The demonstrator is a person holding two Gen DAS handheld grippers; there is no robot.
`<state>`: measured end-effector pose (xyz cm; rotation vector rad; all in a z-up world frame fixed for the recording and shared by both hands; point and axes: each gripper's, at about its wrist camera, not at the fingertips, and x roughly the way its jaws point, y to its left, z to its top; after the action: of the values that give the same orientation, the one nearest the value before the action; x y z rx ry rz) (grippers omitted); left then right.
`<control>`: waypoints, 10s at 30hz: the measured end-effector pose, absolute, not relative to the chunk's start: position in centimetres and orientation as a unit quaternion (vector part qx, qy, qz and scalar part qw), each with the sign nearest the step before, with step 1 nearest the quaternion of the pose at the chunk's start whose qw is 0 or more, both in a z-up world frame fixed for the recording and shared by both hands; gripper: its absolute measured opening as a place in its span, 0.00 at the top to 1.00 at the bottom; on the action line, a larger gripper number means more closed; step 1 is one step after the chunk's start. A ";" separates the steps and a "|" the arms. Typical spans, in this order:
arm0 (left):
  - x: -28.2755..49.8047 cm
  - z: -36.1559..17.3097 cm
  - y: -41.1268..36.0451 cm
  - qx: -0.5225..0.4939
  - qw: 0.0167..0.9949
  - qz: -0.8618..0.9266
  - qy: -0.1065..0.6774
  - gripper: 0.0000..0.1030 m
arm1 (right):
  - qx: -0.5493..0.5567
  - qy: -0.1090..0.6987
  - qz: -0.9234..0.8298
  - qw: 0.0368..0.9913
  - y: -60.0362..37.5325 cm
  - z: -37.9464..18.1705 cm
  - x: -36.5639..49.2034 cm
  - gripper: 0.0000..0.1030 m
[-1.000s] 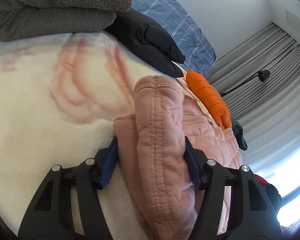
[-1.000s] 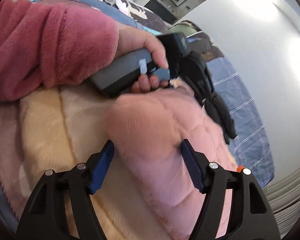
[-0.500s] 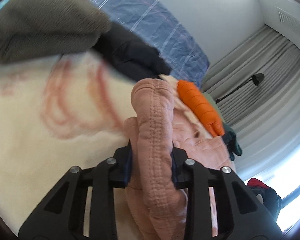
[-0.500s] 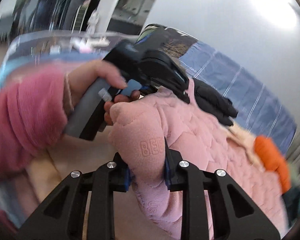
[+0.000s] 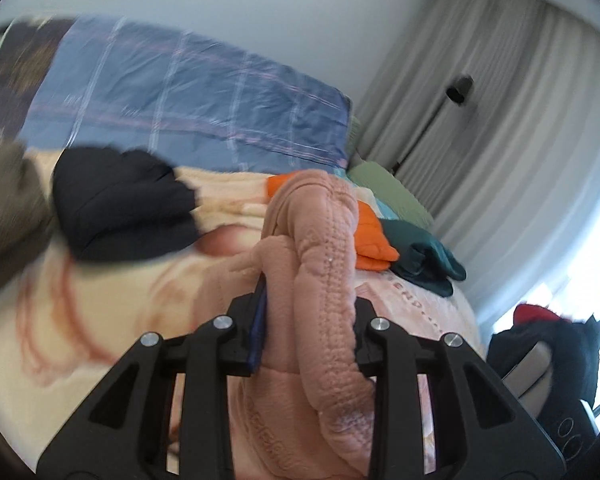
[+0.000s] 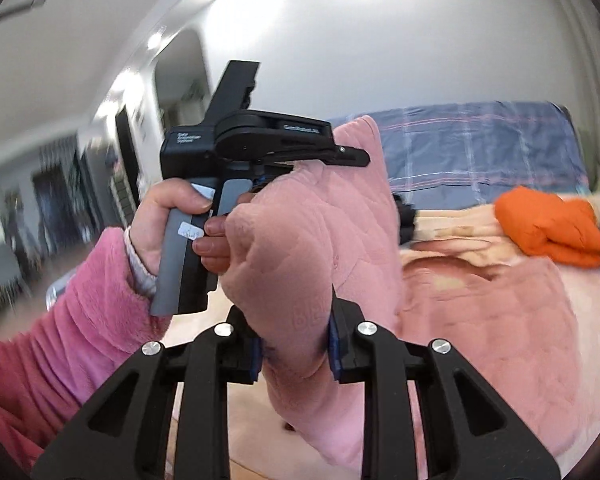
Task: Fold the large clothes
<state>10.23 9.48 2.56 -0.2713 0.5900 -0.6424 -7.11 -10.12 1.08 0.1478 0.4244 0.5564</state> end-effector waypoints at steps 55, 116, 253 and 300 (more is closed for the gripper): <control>7.3 -7.7 -11.1 0.122 0.882 -0.333 0.312 0.53 | 0.299 0.330 0.131 0.886 -31.4 -10.8 -8.3 0.60; 6.4 -8.1 -11.2 0.153 0.894 -0.304 0.293 0.47 | 0.161 0.276 0.135 0.938 -35.2 -2.6 1.1 0.60; 11.6 -9.7 -19.3 0.308 0.852 -0.259 0.333 0.41 | 0.150 0.335 0.086 0.926 -28.6 -11.0 -7.0 0.69; -9.1 -11.8 0.9 0.177 0.879 -0.260 0.359 0.46 | 0.176 0.324 0.107 0.923 -29.5 -11.3 -7.8 0.81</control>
<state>-9.07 0.86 -11.77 0.3694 0.7494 -0.5416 -7.83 -29.48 -11.30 0.3607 0.6659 0.2194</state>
